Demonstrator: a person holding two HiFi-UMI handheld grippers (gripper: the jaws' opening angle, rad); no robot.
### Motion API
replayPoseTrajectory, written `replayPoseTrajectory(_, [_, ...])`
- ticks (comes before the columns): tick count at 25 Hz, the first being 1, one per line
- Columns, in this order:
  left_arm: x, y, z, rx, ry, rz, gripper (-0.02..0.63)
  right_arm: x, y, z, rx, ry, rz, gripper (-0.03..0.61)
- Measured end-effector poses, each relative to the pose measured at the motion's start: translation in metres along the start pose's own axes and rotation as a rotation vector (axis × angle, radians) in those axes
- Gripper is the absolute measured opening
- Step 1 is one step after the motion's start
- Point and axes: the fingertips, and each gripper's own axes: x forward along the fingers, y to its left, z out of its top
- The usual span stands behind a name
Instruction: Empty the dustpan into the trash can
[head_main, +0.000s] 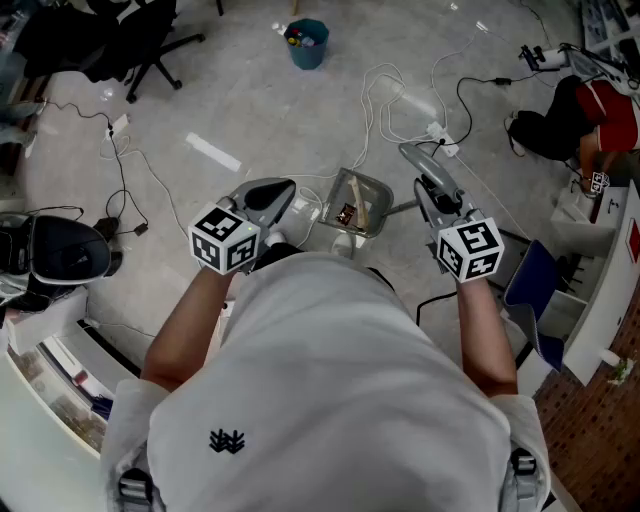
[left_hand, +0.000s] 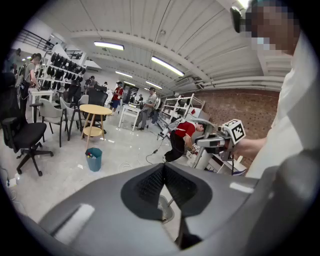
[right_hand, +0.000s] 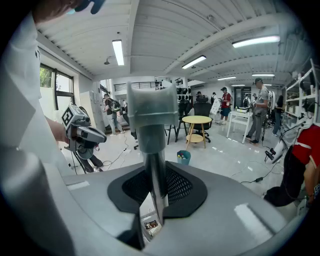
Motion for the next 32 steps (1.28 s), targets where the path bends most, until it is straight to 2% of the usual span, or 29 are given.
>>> replayPoseTrajectory(4, [0.032, -0.012, 0.016, 0.020, -0.020, 0.031, 0.055, 0.006, -0.038, -0.008, -0.042, -0.009, 0.011, 0.052])
replayPoseTrajectory(9, [0.056, -0.027, 0.020, 0.017, 0.004, 0.042, 0.054, 0.006, -0.074, -0.011, -0.049, -0.016, 0.010, 0.052])
replayPoseTrajectory(15, [0.073, -0.004, 0.034, 0.017, 0.021, 0.026, 0.055, 0.029, -0.106, 0.008, -0.015, -0.042, -0.009, 0.052])
replayPoseTrajectory(22, [0.098, 0.063, 0.067, 0.004, 0.001, -0.021, 0.055, 0.081, -0.138, 0.056, -0.013, -0.049, -0.050, 0.052])
replayPoseTrajectory(32, [0.090, 0.218, 0.121, 0.012, 0.015, -0.053, 0.055, 0.208, -0.171, 0.167, -0.001, -0.057, -0.140, 0.052])
